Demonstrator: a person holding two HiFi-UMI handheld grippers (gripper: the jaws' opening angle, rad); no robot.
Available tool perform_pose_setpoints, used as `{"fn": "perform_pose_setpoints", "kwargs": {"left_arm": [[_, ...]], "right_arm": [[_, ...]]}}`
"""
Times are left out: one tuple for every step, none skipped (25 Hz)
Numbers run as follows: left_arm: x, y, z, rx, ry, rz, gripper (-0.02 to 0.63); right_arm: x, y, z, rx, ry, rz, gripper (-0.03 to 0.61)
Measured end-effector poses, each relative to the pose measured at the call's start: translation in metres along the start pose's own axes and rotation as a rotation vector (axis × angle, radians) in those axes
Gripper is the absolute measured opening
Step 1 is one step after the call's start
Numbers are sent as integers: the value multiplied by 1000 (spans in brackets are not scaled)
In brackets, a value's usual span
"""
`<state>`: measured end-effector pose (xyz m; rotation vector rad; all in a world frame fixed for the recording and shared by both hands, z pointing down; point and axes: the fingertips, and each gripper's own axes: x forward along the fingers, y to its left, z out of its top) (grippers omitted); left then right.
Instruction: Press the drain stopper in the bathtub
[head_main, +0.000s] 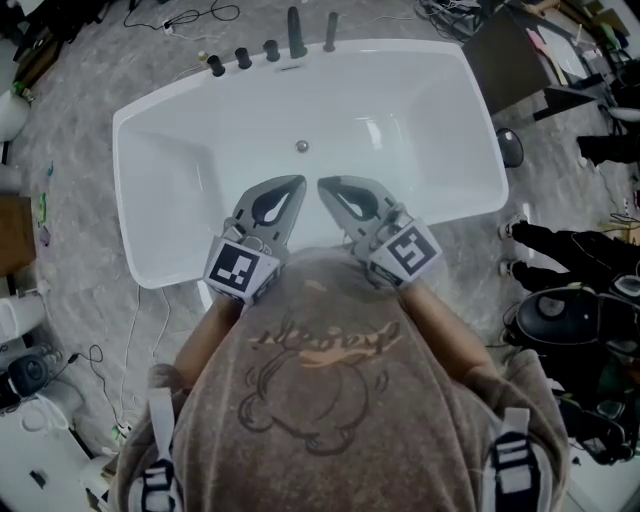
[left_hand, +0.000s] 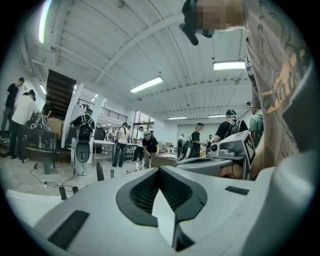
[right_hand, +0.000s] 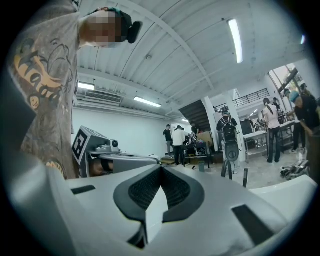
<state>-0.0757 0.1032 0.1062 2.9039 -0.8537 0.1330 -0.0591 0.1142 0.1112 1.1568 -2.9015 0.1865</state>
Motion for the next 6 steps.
{"fn": "perform_pose_setpoints", "kwargs": {"left_arm": [[1,0,0,2,1,1,3],[2,0,-1,4,2,0,3],[3,0,-2,5,3,0,3],[3,0,-3,5,5,-1,4],[4,0,-4,4,7,-1,3],[5,0,-6,3,8,-1,3]], "right_arm": [[0,0,-1,-1,2,1,-3],[0,-1,-1,-3,1,2,-3],[1,-2,-1,-4,0,2,-3],[1,-2,-1,-3,0,2,-3],[1,-3,-2,-2,0,2,-3],[2,-4,-3,-1,0,1,-3]]}}
